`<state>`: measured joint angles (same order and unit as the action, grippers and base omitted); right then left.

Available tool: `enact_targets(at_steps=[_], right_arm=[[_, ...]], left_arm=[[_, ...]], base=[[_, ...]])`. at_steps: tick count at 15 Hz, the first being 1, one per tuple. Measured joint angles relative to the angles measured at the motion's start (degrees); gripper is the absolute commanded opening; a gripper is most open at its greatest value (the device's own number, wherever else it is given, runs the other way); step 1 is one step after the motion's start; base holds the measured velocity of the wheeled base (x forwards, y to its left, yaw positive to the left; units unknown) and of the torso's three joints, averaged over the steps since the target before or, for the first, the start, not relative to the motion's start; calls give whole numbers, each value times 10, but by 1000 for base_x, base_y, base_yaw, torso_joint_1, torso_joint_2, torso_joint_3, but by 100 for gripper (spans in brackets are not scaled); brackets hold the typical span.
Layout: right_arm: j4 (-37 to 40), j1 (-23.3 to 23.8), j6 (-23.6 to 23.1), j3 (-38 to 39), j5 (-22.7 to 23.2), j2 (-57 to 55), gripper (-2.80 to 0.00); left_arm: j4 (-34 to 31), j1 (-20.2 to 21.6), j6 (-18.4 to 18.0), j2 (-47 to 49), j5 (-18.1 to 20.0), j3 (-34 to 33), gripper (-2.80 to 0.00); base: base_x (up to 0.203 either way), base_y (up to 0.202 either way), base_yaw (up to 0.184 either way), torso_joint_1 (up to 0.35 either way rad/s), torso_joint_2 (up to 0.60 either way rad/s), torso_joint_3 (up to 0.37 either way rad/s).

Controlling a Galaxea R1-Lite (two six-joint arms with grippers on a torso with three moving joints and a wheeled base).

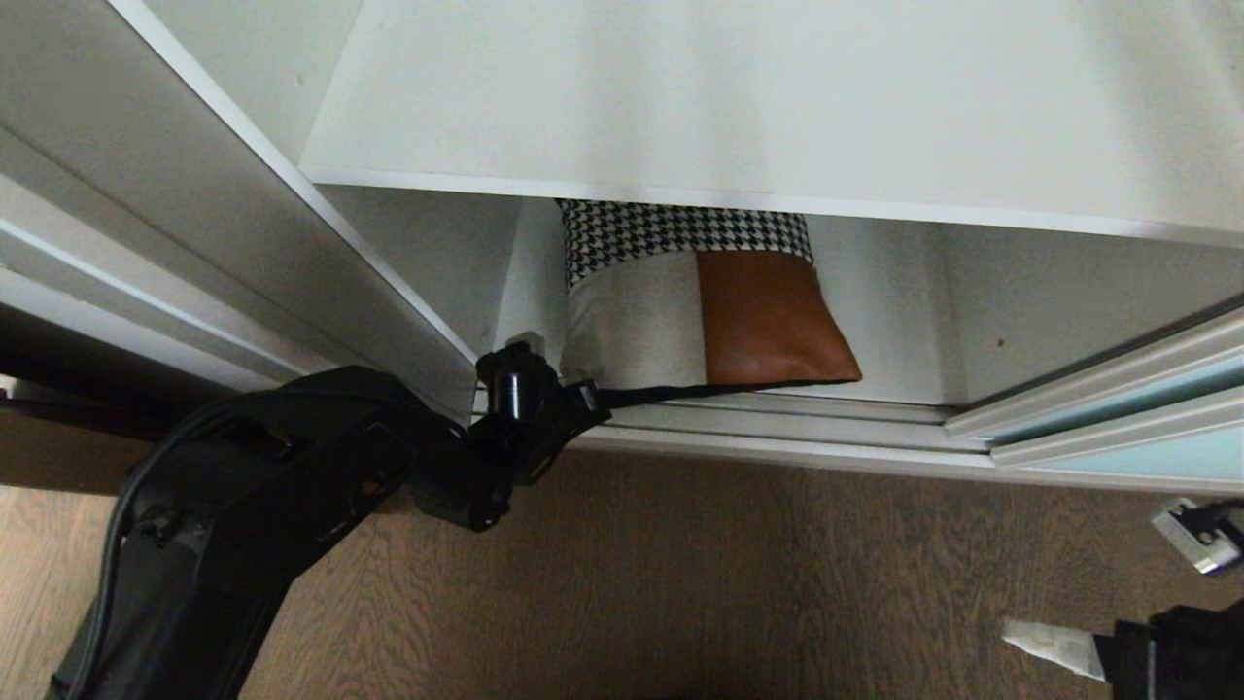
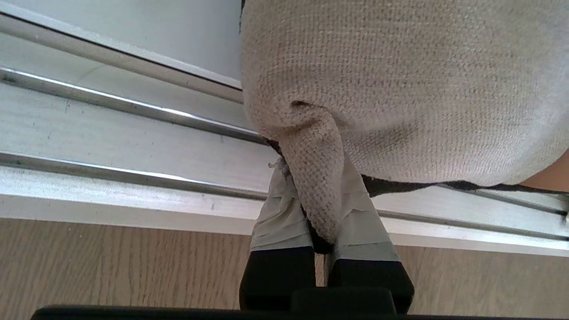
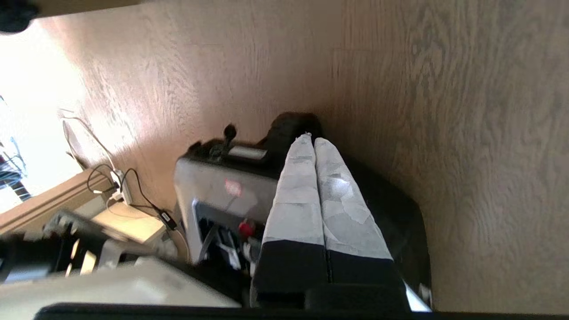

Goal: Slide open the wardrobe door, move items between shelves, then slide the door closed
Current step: Place the pillow on the higher shelf

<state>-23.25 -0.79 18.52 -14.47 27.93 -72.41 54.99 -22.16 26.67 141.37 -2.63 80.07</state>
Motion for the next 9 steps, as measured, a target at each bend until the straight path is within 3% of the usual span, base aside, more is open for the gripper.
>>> enact_targets(at_steps=[3, 4, 9], right_arm=[[-144, 0, 0, 9, 19, -130, -280], [-192, 0, 1, 10, 27, -168, 0], [-420, -1, 5, 18, 37, -358, 0]], left_arm=[[13, 0, 0, 0, 0, -7, -280], [18, 0, 0, 1, 0, -9, -280], [12, -3, -1, 7, 5, -11, -280]], base=[[0, 0, 0, 0, 0, 0], [0, 0, 0, 0, 0, 0], [0, 0, 0, 0, 0, 0]])
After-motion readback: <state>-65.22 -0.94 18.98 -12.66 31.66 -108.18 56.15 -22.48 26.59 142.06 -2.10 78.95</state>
